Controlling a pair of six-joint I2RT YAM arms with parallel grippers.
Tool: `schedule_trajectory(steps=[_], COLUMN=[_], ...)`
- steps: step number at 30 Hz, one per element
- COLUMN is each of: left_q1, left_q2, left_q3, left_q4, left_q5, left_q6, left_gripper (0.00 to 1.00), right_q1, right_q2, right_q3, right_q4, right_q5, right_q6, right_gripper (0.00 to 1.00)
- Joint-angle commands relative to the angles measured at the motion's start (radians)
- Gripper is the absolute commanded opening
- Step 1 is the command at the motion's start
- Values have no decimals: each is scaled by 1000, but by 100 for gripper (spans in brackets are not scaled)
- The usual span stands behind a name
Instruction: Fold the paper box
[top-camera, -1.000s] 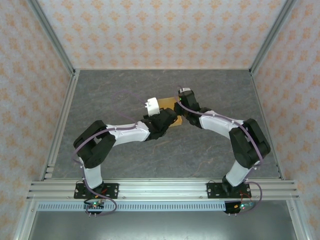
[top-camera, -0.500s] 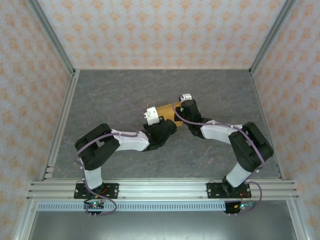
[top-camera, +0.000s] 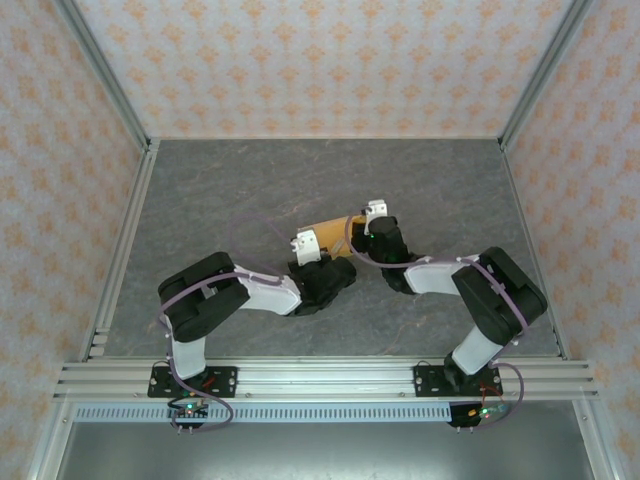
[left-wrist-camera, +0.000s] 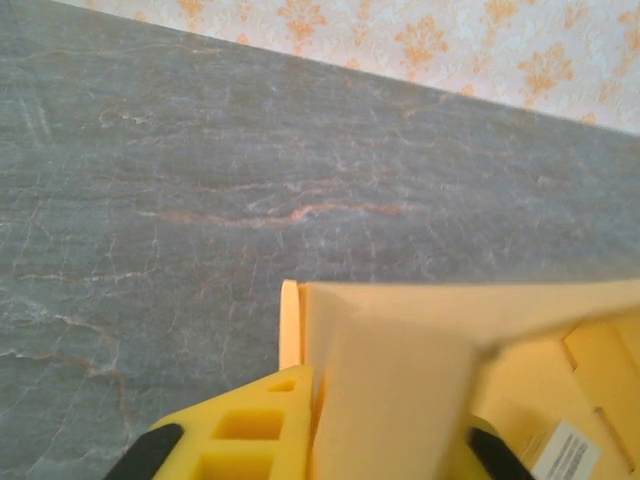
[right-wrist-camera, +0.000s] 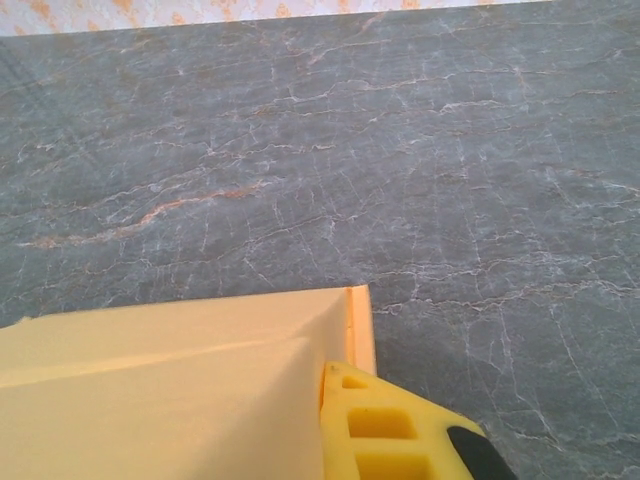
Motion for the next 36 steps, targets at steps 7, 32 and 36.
schedule_trajectory(steps=[7,32,36], left_q1=[-32,205,365], left_q2=[-57,-792,-722], left_q3=[-119,-52,53], left_q4=[-188,-523,-501], left_q5=[-17,659,873], left_q6=[-24,348,361], left_gripper=[48,59,62], right_q1=[-13,34,35], right_q2=[55,25,29], right_q3=[-79,-44,-54], right_q4=[-52,-88,-72], right_q5=[91,134,140], right_q6=[36,-57,-60], right_gripper=[0,1,1])
